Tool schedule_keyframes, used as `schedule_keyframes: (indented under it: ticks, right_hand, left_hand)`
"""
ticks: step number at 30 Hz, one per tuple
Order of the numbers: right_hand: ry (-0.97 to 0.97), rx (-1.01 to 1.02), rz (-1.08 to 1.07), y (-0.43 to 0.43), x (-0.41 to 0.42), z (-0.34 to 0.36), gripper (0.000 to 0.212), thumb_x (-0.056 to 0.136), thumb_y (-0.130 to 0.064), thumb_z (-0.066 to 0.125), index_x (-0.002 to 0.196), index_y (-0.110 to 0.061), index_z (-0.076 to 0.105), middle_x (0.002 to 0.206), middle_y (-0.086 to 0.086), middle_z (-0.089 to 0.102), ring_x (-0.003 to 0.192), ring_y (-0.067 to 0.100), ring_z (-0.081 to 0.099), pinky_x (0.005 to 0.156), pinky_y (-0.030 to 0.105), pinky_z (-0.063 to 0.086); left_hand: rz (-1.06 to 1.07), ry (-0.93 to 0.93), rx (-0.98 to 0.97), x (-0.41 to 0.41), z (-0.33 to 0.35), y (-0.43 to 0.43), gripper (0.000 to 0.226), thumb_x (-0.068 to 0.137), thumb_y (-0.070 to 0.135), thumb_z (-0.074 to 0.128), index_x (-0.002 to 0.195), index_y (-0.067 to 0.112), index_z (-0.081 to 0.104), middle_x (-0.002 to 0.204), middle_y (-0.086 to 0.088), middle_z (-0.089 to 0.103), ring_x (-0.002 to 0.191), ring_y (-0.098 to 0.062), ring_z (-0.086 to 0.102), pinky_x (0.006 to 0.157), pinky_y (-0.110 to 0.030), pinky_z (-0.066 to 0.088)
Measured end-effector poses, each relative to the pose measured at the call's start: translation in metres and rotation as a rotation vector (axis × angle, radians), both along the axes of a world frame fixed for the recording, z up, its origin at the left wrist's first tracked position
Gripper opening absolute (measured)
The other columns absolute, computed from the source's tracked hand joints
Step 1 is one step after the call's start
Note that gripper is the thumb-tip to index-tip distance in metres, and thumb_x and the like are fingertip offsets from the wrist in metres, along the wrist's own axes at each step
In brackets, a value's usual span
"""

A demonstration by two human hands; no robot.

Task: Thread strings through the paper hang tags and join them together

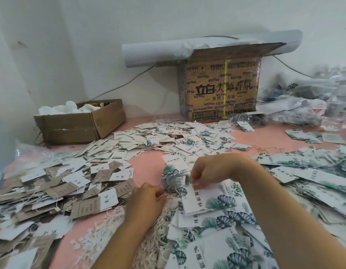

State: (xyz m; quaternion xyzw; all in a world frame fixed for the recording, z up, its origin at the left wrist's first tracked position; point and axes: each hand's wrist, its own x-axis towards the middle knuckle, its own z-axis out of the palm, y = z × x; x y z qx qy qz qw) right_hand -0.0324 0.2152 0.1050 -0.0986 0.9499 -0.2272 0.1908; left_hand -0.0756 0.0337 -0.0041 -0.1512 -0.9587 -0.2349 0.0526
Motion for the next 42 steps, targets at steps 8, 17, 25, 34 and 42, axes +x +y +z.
schedule_keyframes:
  ticks: [8, 17, 25, 34, 42]
  right_hand:
    - [-0.057, 0.1, 0.051, 0.0, -0.005, -0.002, 0.02, 0.088, -0.034, 0.061, 0.073, -0.021, 0.062, 0.075, -0.005, 0.058, 0.071, 0.012, 0.05, 0.071, 0.025, 0.043]
    - [0.153, -0.156, -0.087, 0.0, -0.015, -0.013, 0.02, 0.09, -0.021, 0.059, 0.107, -0.014, 0.065, 0.087, -0.002, 0.065, 0.073, 0.011, 0.056, 0.073, 0.028, 0.046]
    - [0.265, -0.244, -0.039, -0.015, -0.022, -0.027, 0.013, 0.085, -0.023, 0.066, 0.087, -0.011, 0.071, 0.069, 0.001, 0.061, 0.059, 0.011, 0.048, 0.06, 0.025, 0.041]
    - [0.401, -0.468, -0.206, 0.006, -0.022, -0.019, 0.027, 0.089, -0.024, 0.06, 0.063, -0.02, 0.064, 0.05, -0.016, 0.058, 0.043, -0.007, 0.046, 0.043, 0.007, 0.036]
    - [0.299, -1.302, -0.513, 0.009, -0.024, -0.011, 0.032, 0.097, -0.021, 0.046, 0.07, -0.006, 0.055, 0.081, 0.011, 0.071, 0.071, 0.02, 0.068, 0.072, 0.032, 0.056]
  left_hand:
    - [-0.028, 0.041, 0.132, 0.009, 0.005, 0.002, 0.013, 0.087, 0.029, 0.065, 0.077, 0.037, 0.059, 0.081, 0.02, 0.058, 0.071, 0.009, 0.051, 0.058, -0.007, 0.035]
    - [-0.09, 0.083, 0.392, 0.012, 0.015, 0.008, 0.013, 0.088, 0.024, 0.062, 0.08, 0.035, 0.062, 0.079, 0.02, 0.06, 0.074, 0.007, 0.052, 0.059, -0.005, 0.039]
    - [-0.164, 0.099, 0.627, 0.017, 0.034, 0.016, 0.01, 0.088, 0.017, 0.061, 0.085, 0.021, 0.07, 0.071, 0.011, 0.067, 0.064, 0.003, 0.057, 0.058, -0.006, 0.042]
    - [-0.166, 0.054, 0.709, 0.017, 0.033, 0.016, 0.013, 0.088, 0.021, 0.06, 0.077, 0.023, 0.067, 0.057, 0.005, 0.059, 0.059, -0.015, 0.056, 0.065, -0.034, 0.051]
    - [-0.156, 0.01, 0.733, 0.015, 0.027, 0.014, 0.014, 0.089, 0.02, 0.059, 0.077, 0.024, 0.067, 0.055, 0.007, 0.059, 0.057, -0.01, 0.054, 0.061, -0.026, 0.047]
